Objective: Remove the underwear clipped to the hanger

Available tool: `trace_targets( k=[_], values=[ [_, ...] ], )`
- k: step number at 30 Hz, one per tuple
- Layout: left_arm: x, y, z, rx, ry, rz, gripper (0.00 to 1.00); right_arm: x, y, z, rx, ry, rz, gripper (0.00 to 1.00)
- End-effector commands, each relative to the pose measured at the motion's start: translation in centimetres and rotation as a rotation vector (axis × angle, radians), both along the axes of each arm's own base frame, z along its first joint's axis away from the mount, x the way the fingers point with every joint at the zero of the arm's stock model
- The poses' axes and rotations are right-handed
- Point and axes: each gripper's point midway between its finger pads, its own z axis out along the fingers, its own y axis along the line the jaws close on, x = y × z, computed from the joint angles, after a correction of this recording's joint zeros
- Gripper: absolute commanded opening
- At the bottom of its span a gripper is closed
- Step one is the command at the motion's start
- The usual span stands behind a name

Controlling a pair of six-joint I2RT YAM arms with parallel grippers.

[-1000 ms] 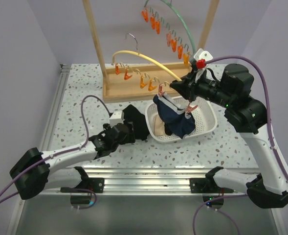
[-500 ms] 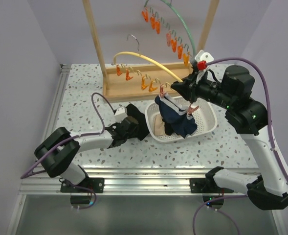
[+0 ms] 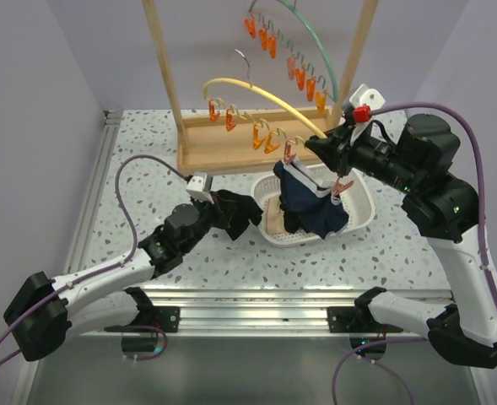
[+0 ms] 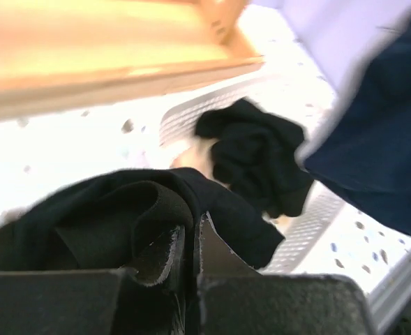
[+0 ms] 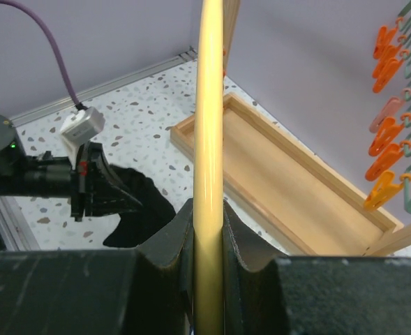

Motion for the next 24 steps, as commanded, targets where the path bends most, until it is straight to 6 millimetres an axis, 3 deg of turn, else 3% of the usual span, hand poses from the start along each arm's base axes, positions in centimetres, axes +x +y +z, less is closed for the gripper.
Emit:
trace_targets(
  k=[1, 2, 3, 4, 5, 6, 8, 10, 11, 13, 18, 20, 23, 24],
  values=[
    [-0.9, -3.8, 7.0, -0.002, -0.290, -0.253, 0.00, 0.3, -1.6, 5.1, 0.050, -0.160, -0.075, 0.00],
    [-1.4, -5.1, 6.7, 0.009, -0.286, -0.332, 0.00, 0.3, -1.7, 5.4, 0.049, -0.171, -0.083, 0.00],
    [-1.3, -6.1, 8.4, 0.001, -0.320, -0.369, 0.00, 0.5, -2.0, 5.5, 0.048, -0.176, -0.103, 0.00],
    [-1.8, -7.1, 8.9, -0.006, -0.329, -0.427, 0.00, 0.5, -2.2, 5.7, 0.048, -0.182, -0.112, 0.00],
    [-1.5, -7.9, 8.5, 0.001, -0.315, -0.450, 0.00, 0.5, -2.4, 6.0, 0.048, -0.192, -0.120, 0.00],
    [-1.4, -8.6, 9.9, -0.019, -0.343, -0.467, 0.00, 0.6, -2.8, 6.1, 0.047, -0.198, -0.140, 0.00],
    [-1.0, -9.9, 9.6, -0.017, -0.329, -0.497, 0.00, 0.5, -3.3, 6.5, 0.046, -0.213, -0.159, 0.00],
    [-0.5, -11.0, 10.8, -0.037, -0.351, -0.515, 0.00, 0.4, -3.7, 6.8, 0.047, -0.226, -0.177, 0.00],
    [-0.1, -11.7, 9.9, -0.030, -0.332, -0.525, 0.00, 0.4, -3.9, 6.9, 0.045, -0.231, -0.182, 0.00],
    [0.3, -12.8, 10.4, -0.053, -0.334, -0.547, 0.00, 0.3, -4.0, 6.9, 0.045, -0.236, -0.190, 0.00],
    [1.3, -15.3, 7.0, -0.072, -0.259, -0.579, 0.05, 0.1, -4.3, 6.9, 0.042, -0.242, -0.195, 0.00],
    [1.3, -15.9, 5.1, -0.067, -0.227, -0.592, 0.16, -0.1, -4.2, 6.8, 0.040, -0.242, -0.184, 0.00],
    [1.2, -16.6, 4.0, -0.054, -0.225, -0.609, 0.34, -0.1, -3.9, 6.5, 0.038, -0.234, -0.170, 0.00],
    [1.2, -16.5, 3.8, -0.045, -0.230, -0.603, 0.50, -0.1, -3.8, 6.4, 0.040, -0.231, -0.168, 0.00]
  ],
)
